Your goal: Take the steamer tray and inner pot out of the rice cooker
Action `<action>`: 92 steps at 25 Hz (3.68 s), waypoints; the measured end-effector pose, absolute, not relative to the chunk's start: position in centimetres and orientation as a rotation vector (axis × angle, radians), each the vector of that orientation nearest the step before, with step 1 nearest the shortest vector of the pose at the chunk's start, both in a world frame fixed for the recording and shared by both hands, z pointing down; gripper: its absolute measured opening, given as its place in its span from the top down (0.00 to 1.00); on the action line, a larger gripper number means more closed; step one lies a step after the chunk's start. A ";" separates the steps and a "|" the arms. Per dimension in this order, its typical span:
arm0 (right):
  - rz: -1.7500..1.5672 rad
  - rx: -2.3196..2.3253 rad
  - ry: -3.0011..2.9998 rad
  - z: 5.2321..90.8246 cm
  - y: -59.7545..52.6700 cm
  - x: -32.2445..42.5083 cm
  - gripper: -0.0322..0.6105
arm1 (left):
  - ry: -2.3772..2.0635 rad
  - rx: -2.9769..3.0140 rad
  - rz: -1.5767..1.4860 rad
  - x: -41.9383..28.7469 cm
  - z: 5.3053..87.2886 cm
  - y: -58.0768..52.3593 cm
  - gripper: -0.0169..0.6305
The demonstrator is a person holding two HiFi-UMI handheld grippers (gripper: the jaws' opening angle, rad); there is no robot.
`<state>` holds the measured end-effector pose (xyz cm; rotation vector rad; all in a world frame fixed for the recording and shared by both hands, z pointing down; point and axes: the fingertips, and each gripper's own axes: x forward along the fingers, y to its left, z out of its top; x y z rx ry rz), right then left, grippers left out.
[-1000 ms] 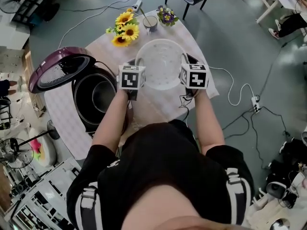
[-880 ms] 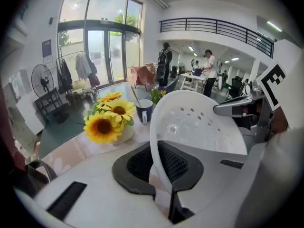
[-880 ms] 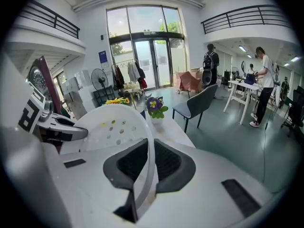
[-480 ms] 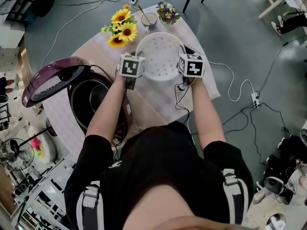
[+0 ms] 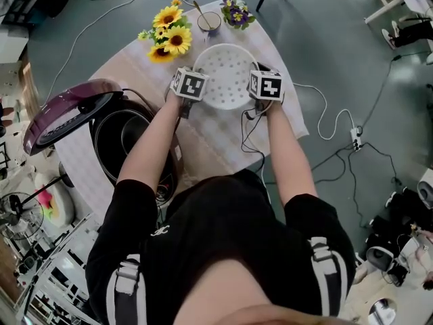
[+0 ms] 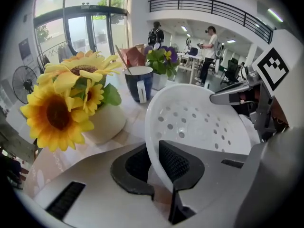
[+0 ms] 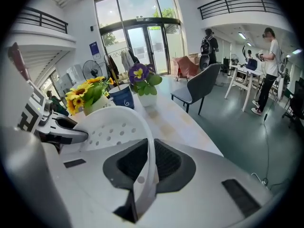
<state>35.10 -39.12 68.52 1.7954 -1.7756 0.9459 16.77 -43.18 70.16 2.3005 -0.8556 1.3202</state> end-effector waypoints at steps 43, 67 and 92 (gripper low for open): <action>0.156 2.347 -2.094 37.8 -28.3 31.4 0.94 | -1.353 2.868 0.243 12.8 36.9 -34.0 0.97; -0.013 2.006 -2.489 31.9 -22.8 14.4 0.95 | -1.703 2.664 0.090 -4.6 30.6 -22.8 0.97; 0.118 1.696 -2.617 34.2 -24.5 -2.6 0.95 | -1.880 2.306 0.179 -26.2 35.5 -20.3 0.97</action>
